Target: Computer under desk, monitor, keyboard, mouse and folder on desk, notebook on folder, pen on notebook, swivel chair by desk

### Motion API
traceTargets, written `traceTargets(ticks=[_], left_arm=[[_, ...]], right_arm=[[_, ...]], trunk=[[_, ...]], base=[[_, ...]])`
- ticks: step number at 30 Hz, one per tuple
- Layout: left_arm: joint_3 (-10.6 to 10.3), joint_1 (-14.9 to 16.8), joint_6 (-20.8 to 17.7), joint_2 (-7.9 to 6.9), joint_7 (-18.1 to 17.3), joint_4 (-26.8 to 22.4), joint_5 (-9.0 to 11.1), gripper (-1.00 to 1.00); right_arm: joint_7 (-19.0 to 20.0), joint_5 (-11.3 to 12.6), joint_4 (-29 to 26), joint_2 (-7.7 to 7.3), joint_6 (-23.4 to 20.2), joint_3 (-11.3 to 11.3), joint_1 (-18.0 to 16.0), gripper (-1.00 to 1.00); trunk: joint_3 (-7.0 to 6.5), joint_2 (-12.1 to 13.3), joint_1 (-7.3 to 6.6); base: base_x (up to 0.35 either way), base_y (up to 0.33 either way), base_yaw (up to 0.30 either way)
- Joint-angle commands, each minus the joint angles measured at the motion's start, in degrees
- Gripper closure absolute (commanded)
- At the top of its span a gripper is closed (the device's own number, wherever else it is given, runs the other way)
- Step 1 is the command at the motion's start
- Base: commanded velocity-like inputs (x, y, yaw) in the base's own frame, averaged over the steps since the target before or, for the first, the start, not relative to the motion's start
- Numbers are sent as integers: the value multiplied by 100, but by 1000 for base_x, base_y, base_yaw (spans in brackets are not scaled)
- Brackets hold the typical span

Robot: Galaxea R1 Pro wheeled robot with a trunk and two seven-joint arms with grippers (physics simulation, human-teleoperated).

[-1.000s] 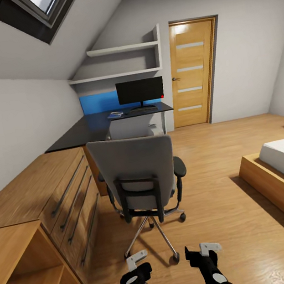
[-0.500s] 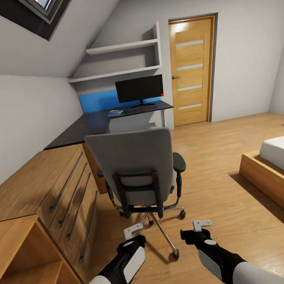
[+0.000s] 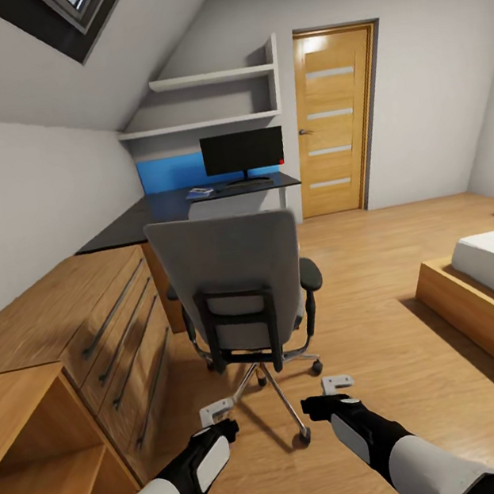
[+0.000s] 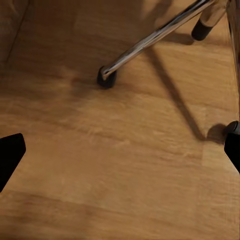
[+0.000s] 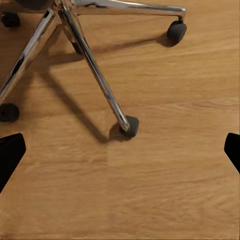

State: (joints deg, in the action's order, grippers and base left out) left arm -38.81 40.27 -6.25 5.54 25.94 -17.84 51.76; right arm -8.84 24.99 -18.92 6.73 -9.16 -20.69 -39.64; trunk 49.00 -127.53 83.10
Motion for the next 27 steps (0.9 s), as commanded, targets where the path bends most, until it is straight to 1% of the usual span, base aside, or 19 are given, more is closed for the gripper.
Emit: traceTargets(ticks=[1, 3, 4, 5, 6, 7, 9, 11, 12, 13, 14, 15, 16, 17, 21, 27], left_arm=[[-35, 5, -27, -44, -11, 2, 23, -100], [-21, 6, -31, -98, -131, 19, 21, -100], [-11, 6, -42, -137, -284, 31, 20, -100], [-3, 6, -64, -195, -565, 41, 24, -100], [0, 7, -82, -239, -760, 45, 27, -100], [4, 7, -140, -308, -1098, 50, 33, -100], [5, 7, -160, -321, -1203, 64, 38, -100], [5, 7, -167, -320, -1237, 71, 41, -100], [5, 7, -167, -316, -1248, 74, 42, -100], [5, 7, -163, -310, -1247, 76, 40, -100], [5, 7, -162, -308, -1245, 77, 39, -100], [5, 7, -158, -306, -1244, 78, 36, -100], [7, 7, -154, -305, -1243, 78, 33, -100], [8, 7, -140, -301, -1240, 75, 22, -100], [26, 7, -126, -309, -1228, 76, 13, -100], [45, 7, -116, -322, -1224, 78, 11, -100]], right_arm=[[-13, 45, -24, 3, -71, -48, -12, -100], [61, 52, -38, 18, -124, -47, -24, -100], [141, 67, -41, 29, -161, -34, -31, -100], [228, 163, -32, 35, -191, 32, -37, -100], [262, 304, -11, 33, -196, 121, -40, -100], [296, 719, 39, 26, -145, 374, -43, -100], [315, 870, 34, 24, -103, 437, -43, -100], [329, 886, 21, 23, -86, 397, -44, -100], [336, 852, 10, 22, -83, 324, -44, -100], [345, 782, -11, 26, -94, 168, -44, -100], [351, 764, -24, 27, -96, 109, -44, -100], [366, 738, -73, 28, -97, 2, -44, -100], [373, 729, -112, 29, -95, -41, -44, -100], [392, 704, -326, 30, -86, -150, -37, -100], [405, 647, -614, 29, -74, -210, -23, -100], [409, 591, -742, 8, -69, -214, -18, -100]], trunk=[[24, -44, 22], [60, -125, 65], [78, -165, 87], [96, -205, 109], [114, -245, 131], [132, -285, 153], [168, -365, 197], [204, -445, 241], [222, -485, 263], [240, -526, 285], [258, -566, 307], [276, -606, 329], [294, -646, 351], [311, -686, 373], [383, -846, 461], [491, -1087, 593]], base=[[0, 0, 0], [0, 0, 0], [0, 0, 0], [0, 0, 0], [0, 0, 0], [0, 0, 0], [0, 0, 0], [0, 0, 0], [0, 0, 0], [0, 0, 0], [0, 0, 0], [0, 0, 0], [0, 0, 0], [0, 0, 0], [0, 0, 0], [0, 0, 0]])
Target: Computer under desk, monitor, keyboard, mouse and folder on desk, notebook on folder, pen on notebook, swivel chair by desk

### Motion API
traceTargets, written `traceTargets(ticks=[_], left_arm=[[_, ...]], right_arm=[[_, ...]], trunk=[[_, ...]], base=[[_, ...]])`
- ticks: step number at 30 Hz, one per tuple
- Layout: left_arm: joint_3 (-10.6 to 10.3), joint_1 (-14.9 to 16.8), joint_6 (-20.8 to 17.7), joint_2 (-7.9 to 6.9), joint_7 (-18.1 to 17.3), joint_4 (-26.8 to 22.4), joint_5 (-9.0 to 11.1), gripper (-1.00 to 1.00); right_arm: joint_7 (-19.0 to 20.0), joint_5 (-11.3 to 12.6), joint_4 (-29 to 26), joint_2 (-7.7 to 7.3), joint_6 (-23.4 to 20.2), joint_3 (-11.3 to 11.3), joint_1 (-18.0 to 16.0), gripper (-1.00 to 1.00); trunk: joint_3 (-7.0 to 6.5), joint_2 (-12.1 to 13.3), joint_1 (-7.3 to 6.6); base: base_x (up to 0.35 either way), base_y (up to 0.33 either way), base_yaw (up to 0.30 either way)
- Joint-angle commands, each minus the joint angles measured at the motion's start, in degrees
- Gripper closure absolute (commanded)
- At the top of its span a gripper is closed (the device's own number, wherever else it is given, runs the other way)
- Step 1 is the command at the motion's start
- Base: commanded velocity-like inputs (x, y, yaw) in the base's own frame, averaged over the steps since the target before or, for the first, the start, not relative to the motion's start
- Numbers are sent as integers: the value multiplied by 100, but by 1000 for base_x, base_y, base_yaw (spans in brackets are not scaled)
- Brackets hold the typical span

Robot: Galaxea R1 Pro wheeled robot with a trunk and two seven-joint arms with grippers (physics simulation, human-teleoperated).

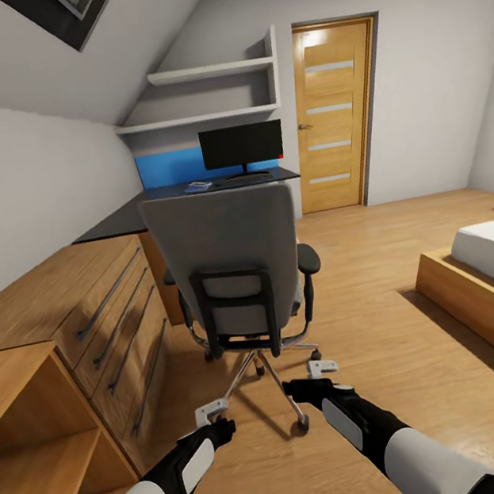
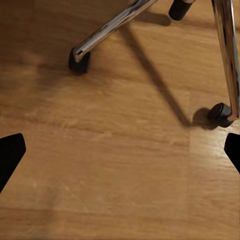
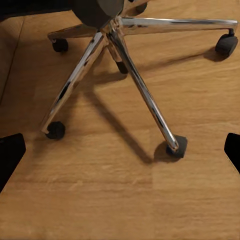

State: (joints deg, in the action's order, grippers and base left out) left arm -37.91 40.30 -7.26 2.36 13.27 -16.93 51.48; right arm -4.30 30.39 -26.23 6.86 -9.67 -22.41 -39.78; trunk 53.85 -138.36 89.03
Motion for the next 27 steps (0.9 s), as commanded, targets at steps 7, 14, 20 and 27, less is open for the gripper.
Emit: traceTargets(ticks=[7, 14, 20, 27], left_arm=[[-42, 4, -13, -7, 44, -20, 46, -100], [-41, 4, 178, -15, 44, -20, 46, -100], [-46, 4, 314, -14, 44, -21, 46, -100], [-52, 4, 338, -16, 40, -21, 44, -100]], right_arm=[[-37, 33, -31, 9, -2, -55, -3, -100], [-34, 22, -25, -4, 0, -54, -3, -100], [-34, 20, -27, -1, 19, -53, -3, -100], [-40, 13, -28, -8, 221, -55, 2, -100]], trunk=[[132, -285, 153], [266, -490, 269], [398, -498, 285], [443, -501, 290]], base=[[0, 0, 0], [0, 0, 0], [0, 0, 0], [0, 0, 0]])
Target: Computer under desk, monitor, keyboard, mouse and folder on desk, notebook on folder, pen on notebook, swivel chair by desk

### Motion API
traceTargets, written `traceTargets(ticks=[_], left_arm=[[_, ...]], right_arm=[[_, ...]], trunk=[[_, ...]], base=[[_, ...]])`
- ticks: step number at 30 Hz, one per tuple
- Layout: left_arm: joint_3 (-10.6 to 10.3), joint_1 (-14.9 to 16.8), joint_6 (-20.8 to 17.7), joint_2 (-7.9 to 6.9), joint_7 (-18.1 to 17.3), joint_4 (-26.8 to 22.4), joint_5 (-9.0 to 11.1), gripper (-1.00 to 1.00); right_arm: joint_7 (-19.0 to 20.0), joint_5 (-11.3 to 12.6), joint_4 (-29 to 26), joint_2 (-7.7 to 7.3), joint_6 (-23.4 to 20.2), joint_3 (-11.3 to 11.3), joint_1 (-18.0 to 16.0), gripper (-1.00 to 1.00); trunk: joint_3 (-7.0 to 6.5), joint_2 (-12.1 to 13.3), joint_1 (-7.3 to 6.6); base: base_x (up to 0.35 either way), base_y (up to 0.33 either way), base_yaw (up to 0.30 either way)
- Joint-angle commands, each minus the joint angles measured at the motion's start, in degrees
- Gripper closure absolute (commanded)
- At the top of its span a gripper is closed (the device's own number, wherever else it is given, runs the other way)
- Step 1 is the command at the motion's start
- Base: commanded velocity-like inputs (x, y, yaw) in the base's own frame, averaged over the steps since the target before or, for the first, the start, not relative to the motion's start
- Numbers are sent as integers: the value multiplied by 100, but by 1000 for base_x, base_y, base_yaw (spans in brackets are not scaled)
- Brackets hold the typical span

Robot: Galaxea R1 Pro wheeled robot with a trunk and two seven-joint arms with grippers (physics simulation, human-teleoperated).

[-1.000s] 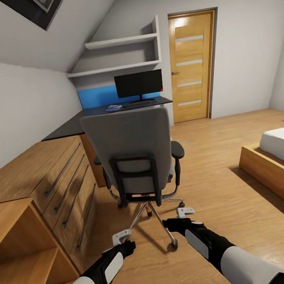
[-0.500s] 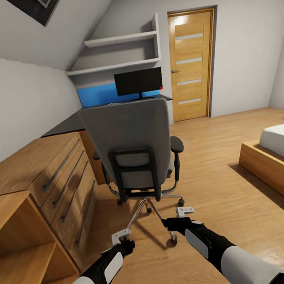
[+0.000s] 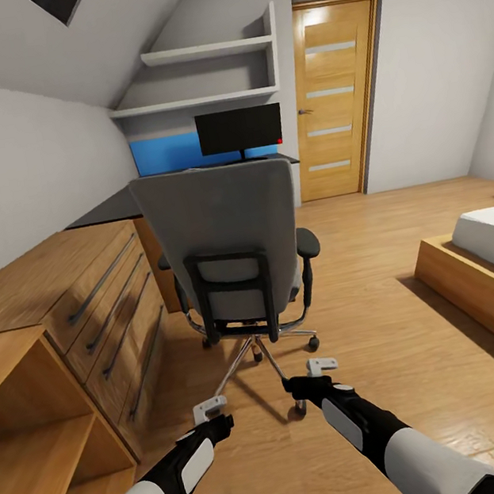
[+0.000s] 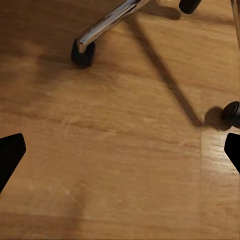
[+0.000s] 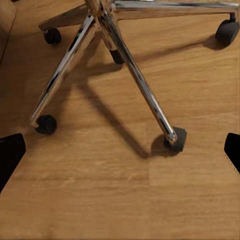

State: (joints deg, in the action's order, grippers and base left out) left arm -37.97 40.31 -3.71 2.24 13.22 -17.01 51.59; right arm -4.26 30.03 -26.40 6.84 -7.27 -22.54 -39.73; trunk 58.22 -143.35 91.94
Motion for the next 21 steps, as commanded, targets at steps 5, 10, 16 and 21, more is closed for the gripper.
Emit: traceTargets(ticks=[5, 10, 16, 21], left_arm=[[-55, 4, 187, -11, 39, -11, 34, -100], [-58, 4, 297, -20, 40, -5, 39, -100], [-61, 4, 414, -22, 46, 4, 47, -100], [-66, 4, 773, -22, 49, 12, 52, -100]], right_arm=[[-44, -340, -7, 1, 64, -80, 0, -100], [-44, -714, 3, 5, 304, -94, 9, -100], [-48, -1401, 28, 18, 476, -231, 73, -100], [-49, -1571, 39, 19, 563, -241, 94, -100]], trunk=[[5, -2, -1], [5, -2, -1], [5, -2, -1], [5, -2, -1]], base=[[46, 15, 0], [235, 85, 0], [118, 34, 0], [137, 26, 0]])
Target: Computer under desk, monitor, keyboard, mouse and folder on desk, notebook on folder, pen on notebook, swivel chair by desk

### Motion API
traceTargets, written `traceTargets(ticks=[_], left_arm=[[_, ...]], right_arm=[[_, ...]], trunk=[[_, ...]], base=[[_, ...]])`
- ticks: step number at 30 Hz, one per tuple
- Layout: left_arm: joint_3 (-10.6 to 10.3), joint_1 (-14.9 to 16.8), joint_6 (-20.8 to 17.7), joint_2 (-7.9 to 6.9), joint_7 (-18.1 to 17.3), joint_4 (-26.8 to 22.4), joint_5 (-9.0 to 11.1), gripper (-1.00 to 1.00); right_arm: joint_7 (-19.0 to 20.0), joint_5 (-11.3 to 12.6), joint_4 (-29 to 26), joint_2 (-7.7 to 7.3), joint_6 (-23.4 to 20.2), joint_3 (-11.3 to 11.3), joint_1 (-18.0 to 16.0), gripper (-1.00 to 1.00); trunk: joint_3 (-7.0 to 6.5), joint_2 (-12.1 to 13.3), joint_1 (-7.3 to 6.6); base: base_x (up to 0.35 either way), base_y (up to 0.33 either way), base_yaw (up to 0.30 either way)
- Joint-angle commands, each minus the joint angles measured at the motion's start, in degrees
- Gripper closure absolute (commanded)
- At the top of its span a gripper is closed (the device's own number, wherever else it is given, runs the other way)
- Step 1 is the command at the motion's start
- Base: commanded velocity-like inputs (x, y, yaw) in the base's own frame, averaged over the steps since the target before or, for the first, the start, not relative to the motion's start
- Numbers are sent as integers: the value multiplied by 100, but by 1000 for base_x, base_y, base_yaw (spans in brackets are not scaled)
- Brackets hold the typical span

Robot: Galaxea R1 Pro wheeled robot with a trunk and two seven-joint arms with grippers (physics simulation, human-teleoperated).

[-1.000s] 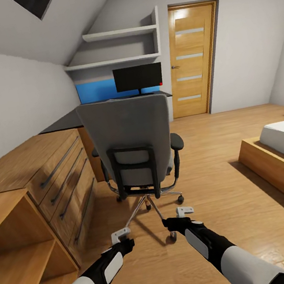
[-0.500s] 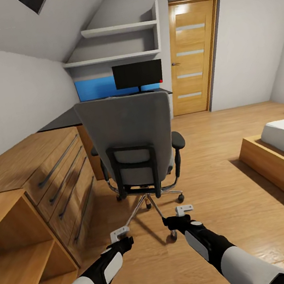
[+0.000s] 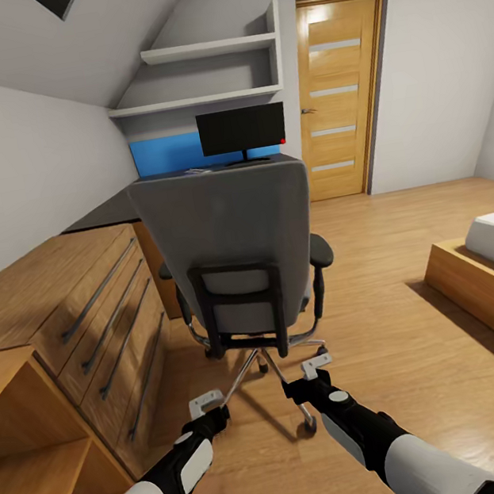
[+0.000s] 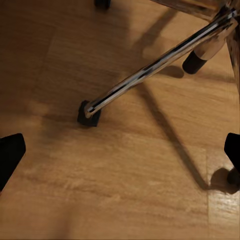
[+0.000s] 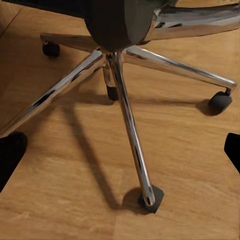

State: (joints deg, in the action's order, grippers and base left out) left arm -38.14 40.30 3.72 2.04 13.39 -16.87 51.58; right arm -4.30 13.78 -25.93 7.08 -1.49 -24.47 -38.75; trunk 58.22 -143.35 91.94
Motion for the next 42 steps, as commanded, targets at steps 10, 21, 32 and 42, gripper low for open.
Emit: traceTargets(ticks=[10, 21, 32, 42], left_arm=[[-69, 4, 117, 7, 22, 0, 54, -100], [-70, 4, 120, 7, 22, 0, 54, -100], [-83, 4, 120, 15, 18, 0, 50, -100], [-102, 4, 113, 31, -2, 0, 39, -100]], right_arm=[[-54, 29, -8, -13, 15, -43, -1, -100], [-54, 22, -6, -14, 22, -43, -1, -100], [-66, 28, 0, -22, 130, -40, -1, -100], [-84, 44, -1, -23, 123, -23, -1, -100]], trunk=[[5, -2, -1], [5, -2, -1], [-25, -2, -1], [-27, -2, -1]], base=[[101, 2, 0], [193, 0, -4], [12, 0, -160], [139, 0, -102]])
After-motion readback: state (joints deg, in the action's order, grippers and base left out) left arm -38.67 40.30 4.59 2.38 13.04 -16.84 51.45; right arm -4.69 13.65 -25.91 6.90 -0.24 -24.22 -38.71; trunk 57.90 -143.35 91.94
